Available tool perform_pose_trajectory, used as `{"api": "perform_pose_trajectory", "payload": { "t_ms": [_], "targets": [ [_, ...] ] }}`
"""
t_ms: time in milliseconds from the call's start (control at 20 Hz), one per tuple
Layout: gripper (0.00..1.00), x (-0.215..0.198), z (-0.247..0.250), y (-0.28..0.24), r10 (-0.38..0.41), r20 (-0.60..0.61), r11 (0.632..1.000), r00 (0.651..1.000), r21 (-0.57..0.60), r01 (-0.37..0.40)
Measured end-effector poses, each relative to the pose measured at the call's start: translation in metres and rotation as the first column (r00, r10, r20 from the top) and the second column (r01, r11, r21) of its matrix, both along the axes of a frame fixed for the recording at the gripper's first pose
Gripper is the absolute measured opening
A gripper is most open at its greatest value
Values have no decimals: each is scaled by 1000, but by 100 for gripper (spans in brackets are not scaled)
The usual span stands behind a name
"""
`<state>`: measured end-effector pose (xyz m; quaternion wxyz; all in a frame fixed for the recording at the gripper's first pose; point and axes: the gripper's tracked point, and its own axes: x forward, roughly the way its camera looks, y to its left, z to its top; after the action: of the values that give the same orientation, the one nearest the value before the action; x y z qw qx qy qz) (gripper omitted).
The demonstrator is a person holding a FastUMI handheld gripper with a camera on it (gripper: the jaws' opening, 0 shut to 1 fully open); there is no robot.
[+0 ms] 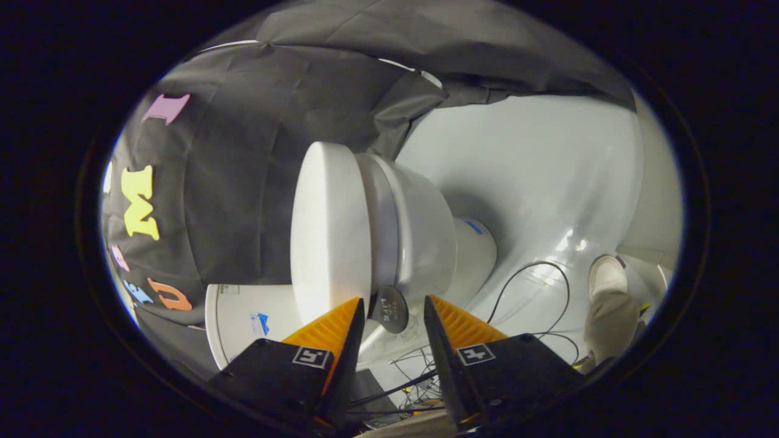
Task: Open the toilet lid.
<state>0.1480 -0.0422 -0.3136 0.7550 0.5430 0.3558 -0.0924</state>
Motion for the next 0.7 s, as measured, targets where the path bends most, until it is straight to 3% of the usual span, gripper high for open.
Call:
{"api": "perform_pose_trajectory", "payload": {
  "t_ms": [300,700],
  "targets": [
    [32,9,-2,13,8,2,999,1000,38,-8],
    [23,15,-1,10,-20,2,1000,1000,17,20]
  ]
}}
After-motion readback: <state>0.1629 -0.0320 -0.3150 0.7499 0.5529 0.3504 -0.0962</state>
